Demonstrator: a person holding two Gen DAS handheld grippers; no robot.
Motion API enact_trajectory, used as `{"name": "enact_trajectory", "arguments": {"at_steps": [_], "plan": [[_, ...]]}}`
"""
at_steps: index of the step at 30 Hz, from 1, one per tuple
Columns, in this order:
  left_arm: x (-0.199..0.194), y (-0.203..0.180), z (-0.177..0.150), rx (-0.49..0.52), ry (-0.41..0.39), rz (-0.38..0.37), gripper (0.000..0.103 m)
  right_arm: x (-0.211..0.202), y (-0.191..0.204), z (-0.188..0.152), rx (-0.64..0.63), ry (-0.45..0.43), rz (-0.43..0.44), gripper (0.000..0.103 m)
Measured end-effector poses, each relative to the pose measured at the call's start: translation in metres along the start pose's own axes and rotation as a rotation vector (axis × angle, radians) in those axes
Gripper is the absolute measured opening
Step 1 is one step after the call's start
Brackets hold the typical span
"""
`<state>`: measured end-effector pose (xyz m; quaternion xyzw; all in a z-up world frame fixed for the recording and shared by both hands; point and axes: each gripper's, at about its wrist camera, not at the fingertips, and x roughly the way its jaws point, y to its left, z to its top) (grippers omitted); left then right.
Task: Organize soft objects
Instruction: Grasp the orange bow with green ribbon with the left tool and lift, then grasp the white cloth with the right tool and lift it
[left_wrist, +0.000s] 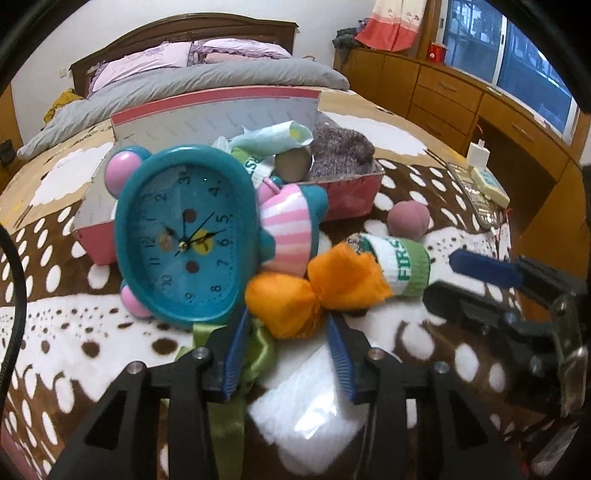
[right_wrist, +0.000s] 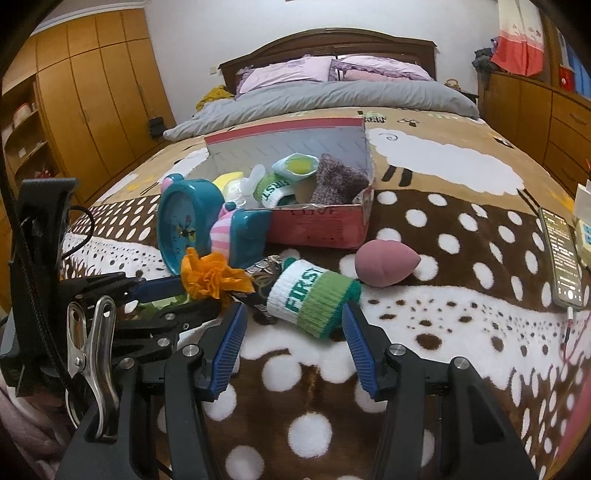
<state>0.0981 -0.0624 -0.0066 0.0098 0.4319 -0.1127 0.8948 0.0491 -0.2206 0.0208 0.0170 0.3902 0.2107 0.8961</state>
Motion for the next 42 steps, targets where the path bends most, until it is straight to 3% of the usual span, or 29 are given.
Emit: {"name": "enact_trajectory", "arguments": {"at_steps": [3, 5, 8, 15, 36, 42], "plan": [[0.003, 0.0, 0.002, -0.013, -0.006, -0.026, 0.042, 0.003, -0.003, -0.001, 0.01, 0.006, 0.005, 0.055], [0.003, -0.001, 0.002, -0.006, -0.015, -0.015, 0.032, 0.005, -0.004, -0.002, 0.016, 0.012, 0.008, 0.055], [0.0, 0.0, 0.001, -0.01, -0.019, -0.031, 0.027, 0.007, -0.006, -0.002, 0.024, 0.018, 0.012, 0.055], [-0.021, 0.006, -0.003, -0.014, -0.054, -0.021, 0.026, 0.005, 0.001, -0.003, 0.011, 0.021, 0.015, 0.055], [-0.046, 0.069, -0.033, -0.148, -0.006, 0.166, 0.026, 0.028, 0.05, -0.014, -0.092, 0.132, 0.08, 0.055], [-0.047, 0.072, -0.035, -0.163, -0.002, 0.159, 0.026, 0.036, 0.056, -0.018, -0.093, 0.16, 0.091, 0.054]]}}
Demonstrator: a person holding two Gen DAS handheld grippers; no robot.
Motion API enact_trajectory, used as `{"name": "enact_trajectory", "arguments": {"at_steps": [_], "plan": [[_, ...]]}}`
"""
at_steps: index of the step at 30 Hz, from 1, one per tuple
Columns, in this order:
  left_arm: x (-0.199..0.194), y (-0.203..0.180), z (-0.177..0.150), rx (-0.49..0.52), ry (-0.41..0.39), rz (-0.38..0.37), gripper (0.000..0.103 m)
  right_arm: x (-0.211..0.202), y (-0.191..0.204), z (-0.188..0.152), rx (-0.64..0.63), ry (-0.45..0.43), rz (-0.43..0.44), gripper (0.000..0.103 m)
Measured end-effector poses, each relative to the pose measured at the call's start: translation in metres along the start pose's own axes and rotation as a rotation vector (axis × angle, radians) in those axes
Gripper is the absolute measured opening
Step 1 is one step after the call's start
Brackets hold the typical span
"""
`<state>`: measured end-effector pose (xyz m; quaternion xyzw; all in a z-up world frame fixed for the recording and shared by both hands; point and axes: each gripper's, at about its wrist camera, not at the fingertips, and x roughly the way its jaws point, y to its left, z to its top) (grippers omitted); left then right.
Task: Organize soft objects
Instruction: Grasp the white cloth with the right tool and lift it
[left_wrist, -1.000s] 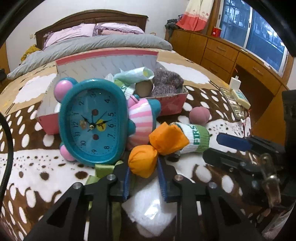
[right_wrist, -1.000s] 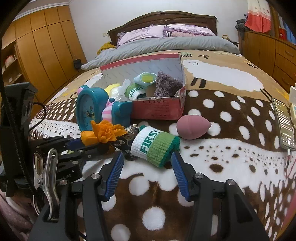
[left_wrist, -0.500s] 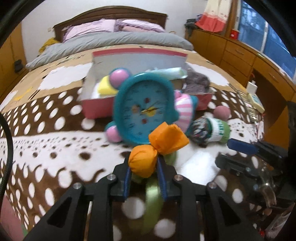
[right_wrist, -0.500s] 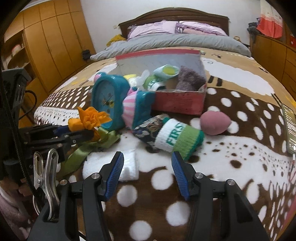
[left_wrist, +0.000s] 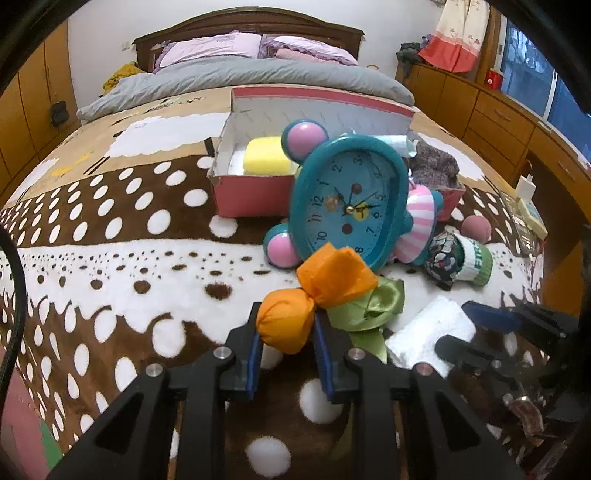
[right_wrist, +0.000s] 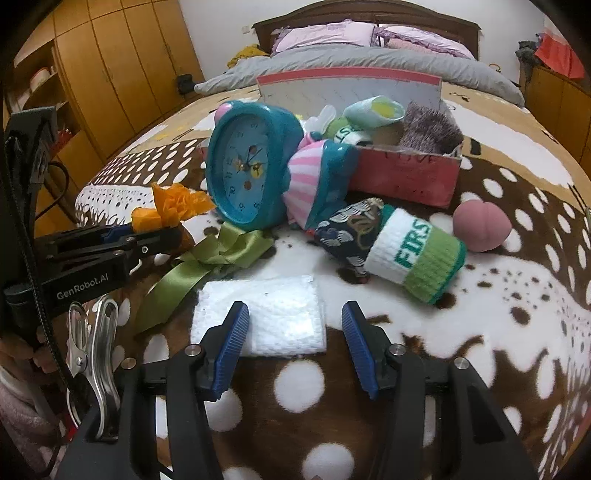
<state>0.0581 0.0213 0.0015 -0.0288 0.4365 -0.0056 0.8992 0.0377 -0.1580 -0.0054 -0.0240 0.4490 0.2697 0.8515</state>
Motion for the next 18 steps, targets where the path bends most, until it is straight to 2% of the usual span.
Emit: {"name": "enact_trajectory", "arguments": {"at_steps": [7, 12, 16, 18], "plan": [[0.0, 0.001, 0.0, -0.003, 0.001, -0.003, 0.026, 0.007, 0.002, -0.002, 0.015, 0.017, 0.017, 0.042], [0.001, 0.001, 0.0, -0.002, 0.0, -0.002, 0.026, 0.004, 0.002, -0.003, 0.019, 0.006, 0.008, 0.032], [0.0, 0.001, -0.001, -0.002, -0.001, -0.002, 0.026, -0.001, 0.0, -0.003, 0.031, -0.014, 0.005, 0.02], [0.0, 0.001, -0.001, -0.002, 0.0, -0.002, 0.026, -0.003, 0.0, -0.002, 0.026, -0.026, 0.005, 0.018]]}}
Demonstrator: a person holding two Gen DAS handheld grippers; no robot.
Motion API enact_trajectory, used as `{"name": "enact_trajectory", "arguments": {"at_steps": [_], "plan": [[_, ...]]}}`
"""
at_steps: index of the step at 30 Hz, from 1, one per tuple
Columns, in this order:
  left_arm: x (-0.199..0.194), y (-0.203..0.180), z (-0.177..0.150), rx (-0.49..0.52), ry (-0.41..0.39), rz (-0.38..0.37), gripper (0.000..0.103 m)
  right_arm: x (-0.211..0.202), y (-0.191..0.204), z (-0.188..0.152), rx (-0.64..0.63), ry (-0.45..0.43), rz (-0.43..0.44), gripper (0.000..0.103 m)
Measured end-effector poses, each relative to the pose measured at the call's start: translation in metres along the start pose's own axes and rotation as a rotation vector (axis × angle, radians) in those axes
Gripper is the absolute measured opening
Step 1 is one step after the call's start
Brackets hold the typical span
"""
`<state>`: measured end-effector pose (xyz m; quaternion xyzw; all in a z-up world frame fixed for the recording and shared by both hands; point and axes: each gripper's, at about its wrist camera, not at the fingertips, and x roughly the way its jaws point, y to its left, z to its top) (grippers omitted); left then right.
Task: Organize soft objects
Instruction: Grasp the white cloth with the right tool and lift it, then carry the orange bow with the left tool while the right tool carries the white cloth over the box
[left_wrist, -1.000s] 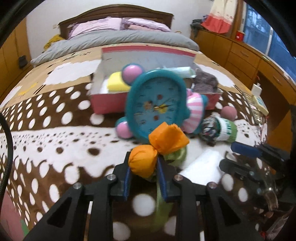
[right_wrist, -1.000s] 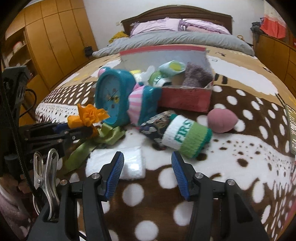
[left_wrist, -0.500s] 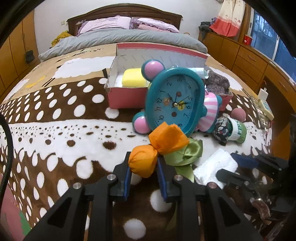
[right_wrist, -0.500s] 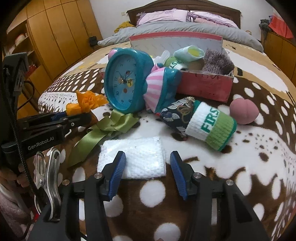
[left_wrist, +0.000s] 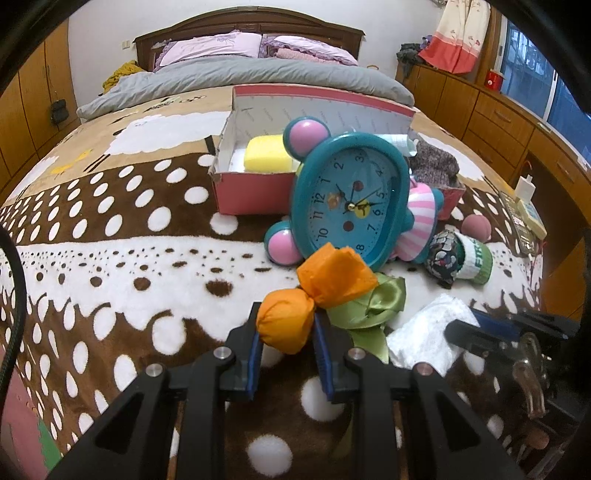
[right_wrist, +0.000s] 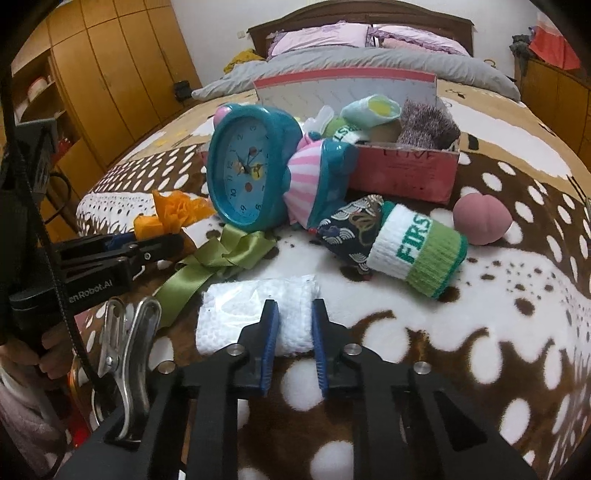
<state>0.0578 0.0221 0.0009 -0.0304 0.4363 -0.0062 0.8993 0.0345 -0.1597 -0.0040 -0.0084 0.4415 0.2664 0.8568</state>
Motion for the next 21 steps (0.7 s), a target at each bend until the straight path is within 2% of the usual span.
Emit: {"name": "enact_trajectory", "arguments": {"at_steps": [6, 21], "plan": [[-0.003, 0.0, 0.0, 0.0, -0.008, 0.0, 0.026, -0.008, 0.01, 0.001, -0.05, -0.035, -0.013, 0.015], [-0.034, -0.014, 0.015, 0.031, -0.089, -0.022, 0.026, -0.049, 0.014, 0.013, -0.071, -0.152, -0.03, 0.014]]}}
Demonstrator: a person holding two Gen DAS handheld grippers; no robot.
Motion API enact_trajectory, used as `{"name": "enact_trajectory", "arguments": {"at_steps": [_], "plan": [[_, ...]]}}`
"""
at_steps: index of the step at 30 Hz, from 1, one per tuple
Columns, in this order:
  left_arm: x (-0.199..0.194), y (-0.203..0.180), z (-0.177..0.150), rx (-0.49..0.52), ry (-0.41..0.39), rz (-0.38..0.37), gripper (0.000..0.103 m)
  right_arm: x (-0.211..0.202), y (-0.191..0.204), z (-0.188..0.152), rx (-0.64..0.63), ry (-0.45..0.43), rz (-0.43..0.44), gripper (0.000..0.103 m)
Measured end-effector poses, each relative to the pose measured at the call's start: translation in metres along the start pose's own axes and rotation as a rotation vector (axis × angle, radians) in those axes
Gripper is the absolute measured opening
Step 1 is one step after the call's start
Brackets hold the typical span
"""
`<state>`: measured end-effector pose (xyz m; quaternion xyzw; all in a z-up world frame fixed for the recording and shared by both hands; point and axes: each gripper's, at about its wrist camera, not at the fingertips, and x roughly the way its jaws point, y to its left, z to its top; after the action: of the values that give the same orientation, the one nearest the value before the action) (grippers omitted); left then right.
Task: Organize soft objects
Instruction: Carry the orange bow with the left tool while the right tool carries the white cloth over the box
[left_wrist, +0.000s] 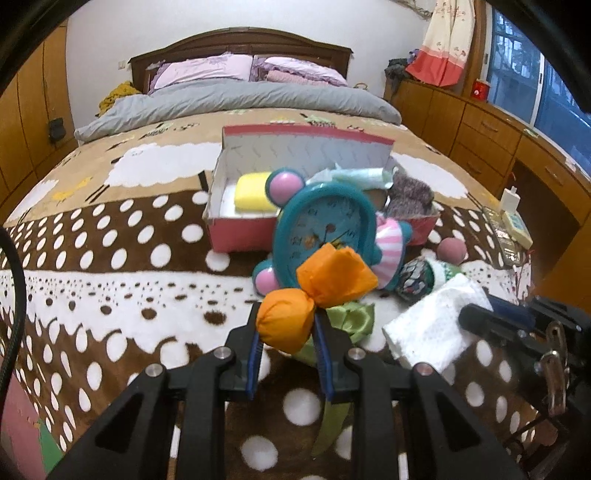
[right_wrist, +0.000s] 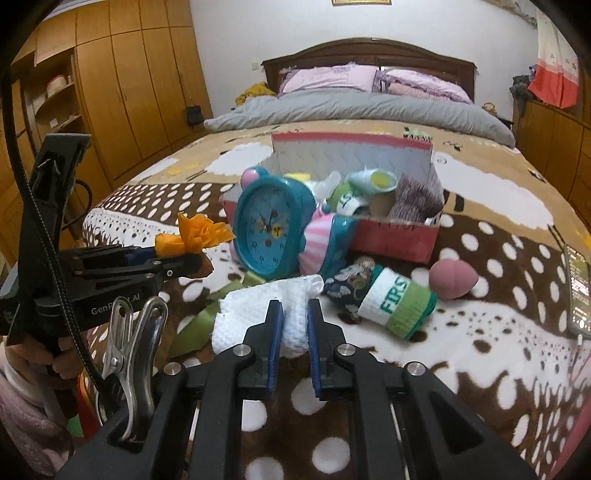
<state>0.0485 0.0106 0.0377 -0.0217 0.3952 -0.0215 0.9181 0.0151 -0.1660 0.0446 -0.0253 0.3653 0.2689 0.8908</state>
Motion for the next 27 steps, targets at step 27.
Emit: {"name": "enact_trajectory", "arguments": {"at_steps": [27], "plan": [[0.02, -0.016, 0.102, 0.039, -0.099, 0.054, 0.026, 0.008, -0.036, 0.093, -0.002, -0.166, -0.081, 0.014]]}}
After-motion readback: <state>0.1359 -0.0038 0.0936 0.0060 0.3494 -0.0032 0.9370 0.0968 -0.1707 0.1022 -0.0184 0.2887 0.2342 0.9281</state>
